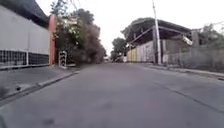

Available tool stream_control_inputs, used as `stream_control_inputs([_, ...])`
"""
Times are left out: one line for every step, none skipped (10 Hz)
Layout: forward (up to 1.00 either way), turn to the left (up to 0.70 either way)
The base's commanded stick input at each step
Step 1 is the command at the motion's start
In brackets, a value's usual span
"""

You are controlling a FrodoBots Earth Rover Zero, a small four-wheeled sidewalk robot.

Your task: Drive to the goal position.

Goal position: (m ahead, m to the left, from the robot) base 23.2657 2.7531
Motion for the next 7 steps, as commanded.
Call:
stream_control_inputs([1.0, 0.0])
stream_control_inputs([1.0, 0.0])
stream_control_inputs([1.0, 0.0])
stream_control_inputs([1.0, 0.0])
stream_control_inputs([1.0, 0.0])
stream_control_inputs([1.0, 0.0])
stream_control_inputs([1.0, 0.0])
